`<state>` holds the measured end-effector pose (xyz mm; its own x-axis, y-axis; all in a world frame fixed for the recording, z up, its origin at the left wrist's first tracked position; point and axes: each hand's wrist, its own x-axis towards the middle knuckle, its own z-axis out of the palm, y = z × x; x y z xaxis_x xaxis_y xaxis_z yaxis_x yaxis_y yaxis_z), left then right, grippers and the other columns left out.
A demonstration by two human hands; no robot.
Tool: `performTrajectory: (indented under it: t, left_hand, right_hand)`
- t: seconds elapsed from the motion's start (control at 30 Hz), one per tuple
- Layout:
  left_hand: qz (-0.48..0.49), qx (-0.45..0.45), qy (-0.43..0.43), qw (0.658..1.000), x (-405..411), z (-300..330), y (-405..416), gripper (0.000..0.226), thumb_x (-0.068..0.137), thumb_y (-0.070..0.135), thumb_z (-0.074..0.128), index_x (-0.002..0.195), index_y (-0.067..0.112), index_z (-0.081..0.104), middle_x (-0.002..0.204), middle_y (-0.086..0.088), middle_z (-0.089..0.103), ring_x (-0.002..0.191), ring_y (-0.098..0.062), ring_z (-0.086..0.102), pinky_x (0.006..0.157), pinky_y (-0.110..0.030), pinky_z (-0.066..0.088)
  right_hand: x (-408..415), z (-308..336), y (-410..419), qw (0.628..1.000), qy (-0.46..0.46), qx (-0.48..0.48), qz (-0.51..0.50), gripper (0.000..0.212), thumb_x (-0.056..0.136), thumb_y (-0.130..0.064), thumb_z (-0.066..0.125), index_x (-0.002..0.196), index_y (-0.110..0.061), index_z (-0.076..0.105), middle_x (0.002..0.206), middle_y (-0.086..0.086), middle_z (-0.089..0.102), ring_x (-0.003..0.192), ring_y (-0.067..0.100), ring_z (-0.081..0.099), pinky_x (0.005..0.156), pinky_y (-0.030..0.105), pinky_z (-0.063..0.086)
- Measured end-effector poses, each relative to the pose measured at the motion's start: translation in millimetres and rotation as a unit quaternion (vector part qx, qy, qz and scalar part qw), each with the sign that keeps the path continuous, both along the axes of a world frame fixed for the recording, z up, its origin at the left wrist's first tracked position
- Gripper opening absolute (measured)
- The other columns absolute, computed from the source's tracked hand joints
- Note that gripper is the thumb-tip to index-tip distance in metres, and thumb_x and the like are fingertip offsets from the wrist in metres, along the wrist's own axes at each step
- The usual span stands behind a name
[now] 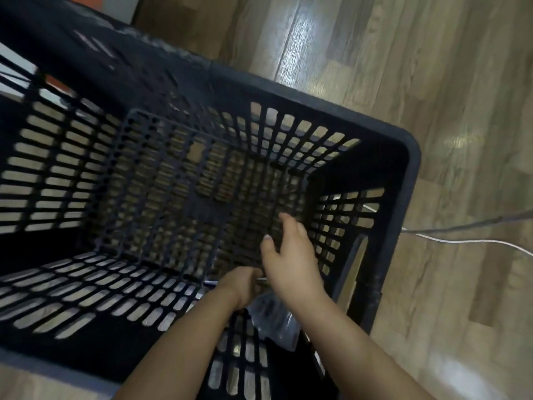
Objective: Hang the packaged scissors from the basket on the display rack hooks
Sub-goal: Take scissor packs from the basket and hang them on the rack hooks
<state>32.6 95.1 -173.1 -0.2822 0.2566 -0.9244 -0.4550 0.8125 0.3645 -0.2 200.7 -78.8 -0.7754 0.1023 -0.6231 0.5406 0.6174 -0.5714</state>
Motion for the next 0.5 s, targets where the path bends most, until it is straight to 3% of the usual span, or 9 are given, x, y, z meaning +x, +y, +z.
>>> performTrajectory:
  t: [0.1, 0.17, 0.23, 0.3, 0.37, 0.5]
  left_hand:
    - [0.079, 0.024, -0.034, 0.996, 4, -9, -5, 0.017, 0.092, 0.017, 0.051, 0.077, 0.013, 0.057, 0.081, -0.006, 0.059, 0.072, -0.012, 0.052, 0.064, -0.022, 0.039]
    - [0.124, 0.05, -0.015, 0.991, 1, -5, -14, 0.017, 0.088, 0.018, 0.057, 0.073, 0.012, 0.057, 0.078, -0.007, 0.059, 0.076, -0.012, 0.051, 0.067, -0.026, 0.039]
    - [0.208, 0.065, 0.026, 0.976, -2, 6, -24, 0.022, 0.08, 0.025, 0.065, 0.085, 0.004, 0.065, 0.089, -0.015, 0.066, 0.087, -0.015, 0.055, 0.076, -0.03, 0.045]
    - [0.339, 0.051, 0.05, 0.938, -11, 20, -37, 0.027, 0.087, 0.012, 0.064, 0.106, -0.006, 0.063, 0.102, -0.014, 0.063, 0.092, -0.014, 0.057, 0.075, -0.022, 0.047]
    - [0.428, 0.018, 0.079, 0.9, -23, 29, -51, 0.024, 0.092, 0.008, 0.057, 0.112, -0.006, 0.06, 0.104, -0.012, 0.062, 0.084, -0.009, 0.059, 0.067, -0.018, 0.046]
    - [0.487, -0.006, 0.082, 0.869, -43, 36, -83, 0.015, 0.092, 0.02, 0.059, 0.103, 0.011, 0.063, 0.106, -0.013, 0.065, 0.098, -0.022, 0.059, 0.082, -0.034, 0.046]
  right_hand:
    - [2, 2, 4, 1.0, -0.013, -0.008, -0.009, 0.049, 0.098, -0.025, 0.042, 0.145, -0.018, 0.029, 0.145, -0.001, 0.035, 0.129, 0.012, 0.038, 0.1, 0.021, 0.034]
    - [1, 3, 7, 0.999, -0.019, 0.002, -0.03, 0.047, 0.098, -0.024, 0.042, 0.143, -0.017, 0.032, 0.143, 0.0, 0.037, 0.125, 0.014, 0.043, 0.094, 0.022, 0.036]
    - [1, 5, 9, 0.999, -0.01, 0.01, -0.05, 0.043, 0.097, -0.021, 0.043, 0.14, -0.015, 0.037, 0.14, 0.002, 0.041, 0.12, 0.016, 0.048, 0.094, 0.025, 0.039]
    - [1, 10, 9, 0.999, -0.001, 0.023, -0.043, 0.042, 0.097, -0.019, 0.043, 0.138, -0.013, 0.039, 0.136, 0.003, 0.043, 0.118, 0.017, 0.049, 0.095, 0.028, 0.041]
    - [3, 10, 9, 0.999, -0.015, 0.04, -0.014, 0.04, 0.098, -0.019, 0.042, 0.138, -0.012, 0.039, 0.134, 0.004, 0.043, 0.117, 0.018, 0.049, 0.095, 0.029, 0.042]
    - [6, -12, 2, 0.973, -0.145, 0.101, 0.151, 0.029, 0.098, -0.021, 0.042, 0.123, -0.01, 0.048, 0.124, 0.01, 0.049, 0.11, 0.024, 0.052, 0.089, 0.034, 0.046]
